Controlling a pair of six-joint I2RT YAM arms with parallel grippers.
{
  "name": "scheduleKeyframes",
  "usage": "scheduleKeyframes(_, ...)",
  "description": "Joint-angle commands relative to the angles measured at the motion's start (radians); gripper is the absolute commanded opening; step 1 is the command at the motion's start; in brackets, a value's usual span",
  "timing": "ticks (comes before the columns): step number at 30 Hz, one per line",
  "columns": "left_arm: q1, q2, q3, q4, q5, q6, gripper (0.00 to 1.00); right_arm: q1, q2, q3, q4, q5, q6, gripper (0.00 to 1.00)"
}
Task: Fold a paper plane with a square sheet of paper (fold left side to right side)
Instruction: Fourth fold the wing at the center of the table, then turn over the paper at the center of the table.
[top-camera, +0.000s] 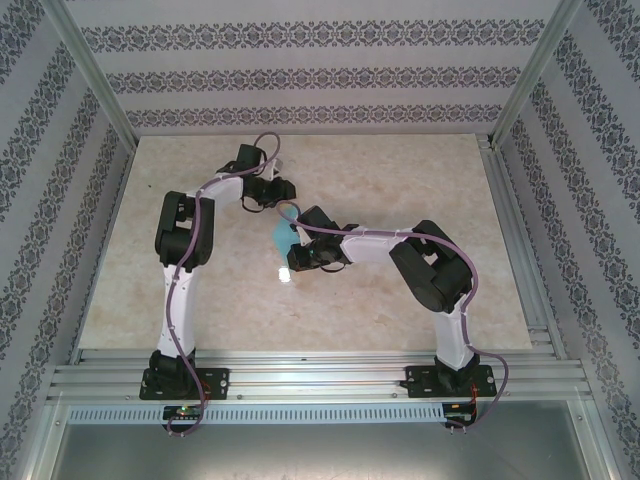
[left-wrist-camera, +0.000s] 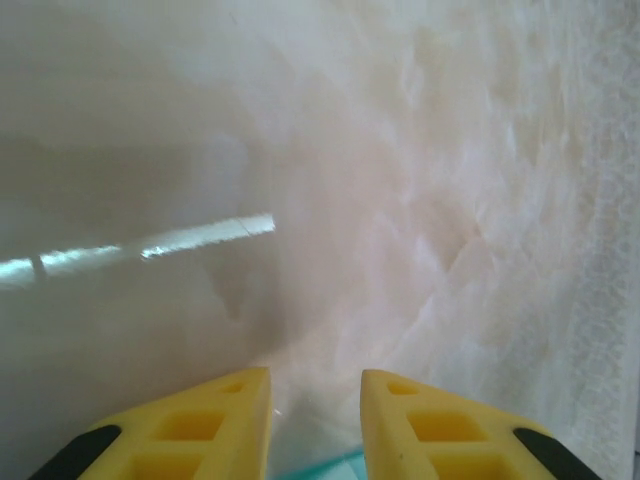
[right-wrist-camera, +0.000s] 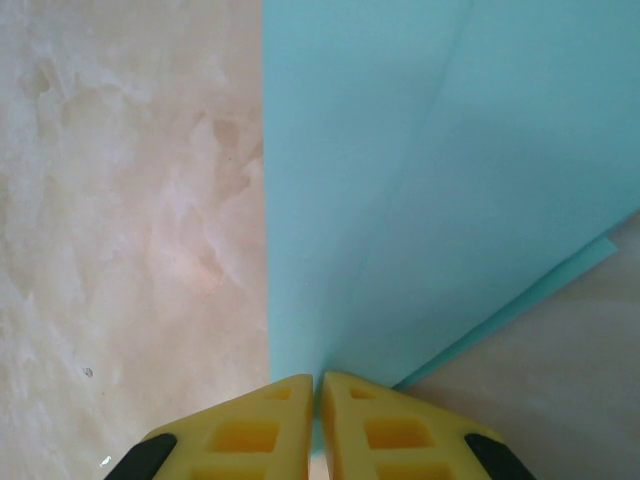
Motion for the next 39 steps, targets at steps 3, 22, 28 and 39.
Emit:
scheduleKeyframes(3, 0.044, -0.069, 0.030, 0.003, -0.048, 0.049, 0.33, 0.035, 0.058, -0.042, -0.187, -0.019, -0.017, 0.14)
scheduleKeyframes(22, 0.004, -0.827, -0.861, 0.275, -0.011, -0.052, 0.42, -0.088, -0.469, -0.143, -0.128, 0.116, -0.015, 0.34)
scheduleKeyframes(28, -0.077, -0.761, -0.929, 0.417, -0.038, -0.126, 0.43, -0.157, -0.601, -0.302, -0.019, 0.115, 0.013, 0.39)
scheduleKeyframes(39, -0.098, -0.494, -0.706, 0.361, -0.111, -0.066, 0.42, -0.207, -0.665, -0.453, 0.093, 0.046, 0.053, 0.40)
